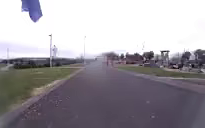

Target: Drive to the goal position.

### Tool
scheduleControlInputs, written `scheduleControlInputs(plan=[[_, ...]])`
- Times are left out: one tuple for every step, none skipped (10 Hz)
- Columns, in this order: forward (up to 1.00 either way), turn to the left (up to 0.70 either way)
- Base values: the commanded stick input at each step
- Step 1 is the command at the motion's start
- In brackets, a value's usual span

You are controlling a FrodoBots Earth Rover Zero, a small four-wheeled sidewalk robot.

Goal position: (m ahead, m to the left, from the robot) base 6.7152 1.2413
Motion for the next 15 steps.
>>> scheduleControlInputs(plan=[[0.85,0.00],[0.85,0.00],[0.85,0.00],[0.85,0.00],[0.85,0.00],[0.85,0.00],[0.85,0.00],[0.85,0.00],[0.85,0.00],[0.85,0.00],[0.85,0.00],[0.85,0.00],[0.85,0.00],[0.85,0.00],[0.85,0.00]])
